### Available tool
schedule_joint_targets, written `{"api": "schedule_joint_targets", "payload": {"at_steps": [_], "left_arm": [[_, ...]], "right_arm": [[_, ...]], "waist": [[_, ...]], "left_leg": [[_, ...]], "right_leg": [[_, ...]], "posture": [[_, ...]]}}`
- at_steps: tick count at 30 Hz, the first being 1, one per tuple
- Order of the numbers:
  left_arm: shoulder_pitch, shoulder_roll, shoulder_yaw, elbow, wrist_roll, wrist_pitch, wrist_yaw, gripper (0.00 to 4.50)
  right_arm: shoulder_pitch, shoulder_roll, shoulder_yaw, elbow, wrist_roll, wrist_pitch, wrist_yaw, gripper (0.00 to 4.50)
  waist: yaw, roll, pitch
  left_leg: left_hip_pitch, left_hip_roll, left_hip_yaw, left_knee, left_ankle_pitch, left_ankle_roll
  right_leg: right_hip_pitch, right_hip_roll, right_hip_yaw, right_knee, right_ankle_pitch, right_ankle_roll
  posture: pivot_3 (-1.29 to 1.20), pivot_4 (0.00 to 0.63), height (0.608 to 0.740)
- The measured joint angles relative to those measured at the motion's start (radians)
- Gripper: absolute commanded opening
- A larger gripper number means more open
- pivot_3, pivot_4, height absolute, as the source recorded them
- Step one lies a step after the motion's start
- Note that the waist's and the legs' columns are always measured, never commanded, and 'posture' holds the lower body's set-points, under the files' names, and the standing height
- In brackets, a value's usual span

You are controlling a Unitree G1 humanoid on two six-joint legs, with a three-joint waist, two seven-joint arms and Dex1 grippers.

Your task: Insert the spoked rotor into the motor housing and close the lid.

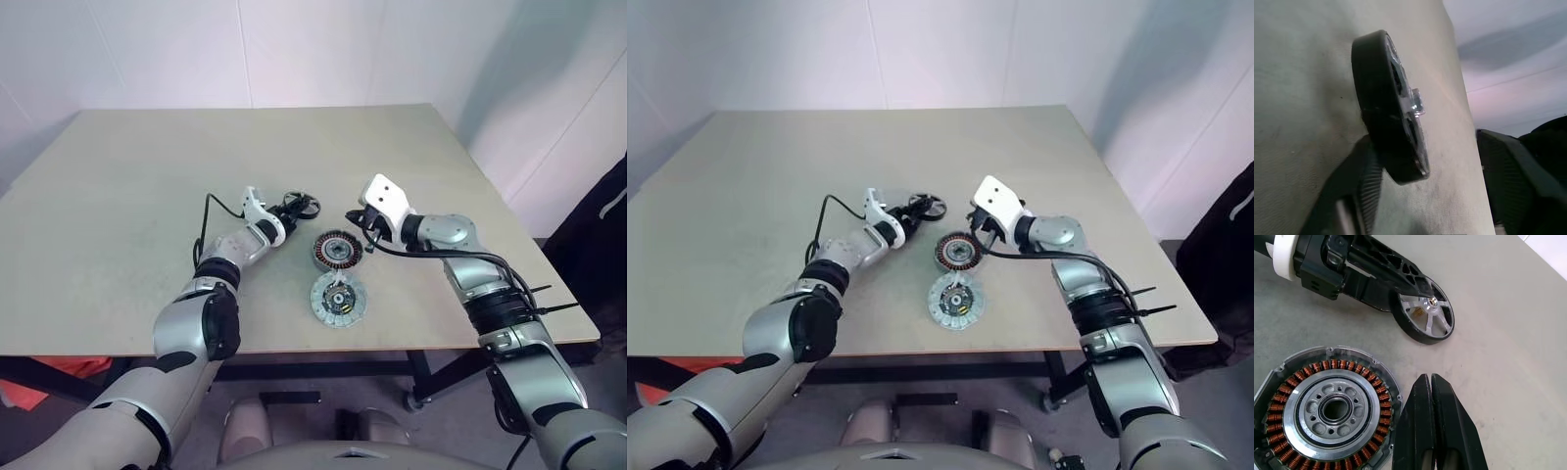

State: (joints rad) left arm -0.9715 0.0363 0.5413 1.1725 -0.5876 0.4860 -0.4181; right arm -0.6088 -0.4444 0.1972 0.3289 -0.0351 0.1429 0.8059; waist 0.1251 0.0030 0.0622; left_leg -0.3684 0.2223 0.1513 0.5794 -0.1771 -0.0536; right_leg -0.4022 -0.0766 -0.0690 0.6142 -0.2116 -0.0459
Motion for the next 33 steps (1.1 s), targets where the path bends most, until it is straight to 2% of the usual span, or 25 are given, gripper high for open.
{"api": "schedule_joint_targets", "payload": {"at_steps": [1,8,13,22,26,29,33], "left_arm": [[0.0,0.0,0.006,0.005,-0.001,-0.002,0.01,1.54],[0.0,0.006,0.041,0.029,-0.005,-0.011,0.057,1.54],[-0.008,0.005,0.052,0.029,-0.018,-0.015,0.06,0.42],[-0.008,0.012,0.053,0.029,-0.021,0.012,0.045,0.42],[-0.001,0.025,0.062,-0.001,-0.065,0.14,-0.037,0.42],[0.017,0.038,0.062,-0.108,-0.113,0.265,-0.071,0.42],[0.103,0.037,0.058,-0.345,-0.196,0.467,-0.056,0.42]], "right_arm": [[0.001,0.0,-0.002,0.0,0.0,0.0,-0.003,0.0],[0.002,-0.001,-0.018,-0.01,0.0,0.001,-0.013,0.0],[0.002,-0.001,-0.019,-0.01,0.0,0.001,-0.026,0.0],[-0.001,-0.001,-0.03,-0.008,0.0,0.001,-0.05,0.0],[-0.019,-0.033,-0.043,0.06,-0.016,0.002,-0.102,0.0],[-0.054,-0.08,-0.078,0.173,-0.047,0.023,-0.184,0.0],[-0.067,-0.117,-0.11,0.276,-0.067,0.03,-0.25,0.0]], "waist": [[0.0,0.0,0.0],[0.001,0.0,0.0],[0.001,0.0,0.0],[0.002,0.0,0.0],[0.004,0.0,0.0],[0.005,-0.001,0.001],[-0.001,-0.001,0.001]], "left_leg": [[0.0,0.0,0.0,0.0,0.0,0.0],[0.0,0.0,0.0,0.0,0.0,0.0],[0.001,0.0,0.0,0.0,0.0,0.0],[0.001,0.0,0.0,0.0,0.0,0.0],[0.0,-0.001,0.0,0.0,0.0,0.0],[0.0,-0.001,0.0,0.0,0.0,0.0],[0.0,-0.001,0.001,-0.001,0.0,0.0]], "right_leg": [[0.0,0.0,0.0,0.0,0.0,0.0],[0.0,0.0,0.0,0.0,0.0,0.0],[0.001,0.0,0.0,0.0,0.0,0.0],[0.001,0.0,0.0,0.0,0.0,0.0],[0.001,-0.001,-0.001,0.0,0.0,0.0],[0.001,-0.002,-0.001,0.0,0.0,0.0],[0.0,-0.002,-0.001,-0.001,0.0,0.0]], "posture": [[0.0,0.0,0.74],[0.0,0.0,0.74],[0.0,0.0,0.74],[0.0,0.0,0.74],[0.0,0.0,0.74],[0.0,0.0,0.74],[0.0,0.0,0.74]]}}
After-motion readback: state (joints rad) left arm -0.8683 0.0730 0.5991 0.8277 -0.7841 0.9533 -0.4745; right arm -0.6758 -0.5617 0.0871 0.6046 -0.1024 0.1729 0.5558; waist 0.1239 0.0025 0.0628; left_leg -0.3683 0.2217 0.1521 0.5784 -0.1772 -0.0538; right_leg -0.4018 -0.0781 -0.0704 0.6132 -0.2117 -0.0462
